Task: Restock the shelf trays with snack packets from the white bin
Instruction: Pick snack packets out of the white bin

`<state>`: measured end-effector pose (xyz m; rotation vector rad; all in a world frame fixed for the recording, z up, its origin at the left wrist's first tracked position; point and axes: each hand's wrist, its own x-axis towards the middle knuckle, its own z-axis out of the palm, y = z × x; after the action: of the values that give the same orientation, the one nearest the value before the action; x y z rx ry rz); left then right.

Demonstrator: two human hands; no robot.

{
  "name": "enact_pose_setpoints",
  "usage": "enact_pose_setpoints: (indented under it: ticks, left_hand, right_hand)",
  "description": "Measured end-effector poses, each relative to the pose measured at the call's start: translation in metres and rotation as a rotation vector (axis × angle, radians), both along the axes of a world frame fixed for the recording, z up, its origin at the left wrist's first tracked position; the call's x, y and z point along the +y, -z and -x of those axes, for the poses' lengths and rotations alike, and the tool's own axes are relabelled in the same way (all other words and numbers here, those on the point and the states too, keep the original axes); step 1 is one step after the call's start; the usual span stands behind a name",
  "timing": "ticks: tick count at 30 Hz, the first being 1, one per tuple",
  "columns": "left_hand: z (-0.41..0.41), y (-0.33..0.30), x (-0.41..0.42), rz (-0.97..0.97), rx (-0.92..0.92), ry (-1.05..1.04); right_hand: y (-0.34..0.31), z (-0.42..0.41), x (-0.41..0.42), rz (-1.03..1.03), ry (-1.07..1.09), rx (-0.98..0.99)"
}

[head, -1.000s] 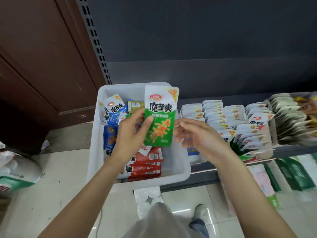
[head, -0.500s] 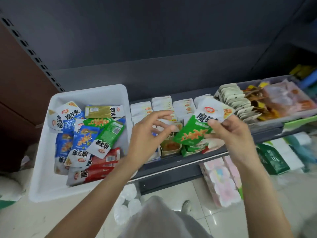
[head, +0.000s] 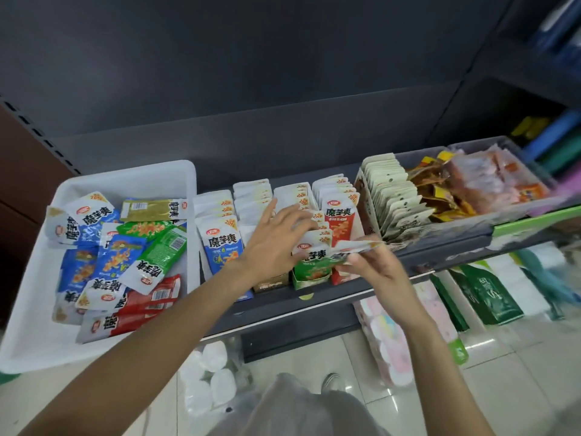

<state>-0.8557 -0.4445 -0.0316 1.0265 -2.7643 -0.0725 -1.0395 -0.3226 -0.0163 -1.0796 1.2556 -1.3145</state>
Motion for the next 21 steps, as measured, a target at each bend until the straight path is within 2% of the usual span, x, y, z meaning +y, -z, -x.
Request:
enact_pose_setpoints:
  ticks: [3,7,14,21]
  left_hand:
    - [-0.001,-0.002,-0.001,-0.032,0.002,0.006]
    - [-0.003,0.001,-0.003,-0.019,0.078,0.016]
    - [-0.007,0.007,-0.012,-0.037,0.150,0.073]
    - [-0.014,0.001,-0.021,-0.079,0.166,0.135]
  right_hand:
    - [0.013,-0.011,-0.013,-0.005,-0.055,0.025]
    - [0.027,-0.015,-0.021,-0.030,-0.013,0.066]
    - [0.027,-0.020,-0.031,0.016,-0.069,0.375]
    - [0.033,-0.028,-0.034,-0.001,-0.069,0.341]
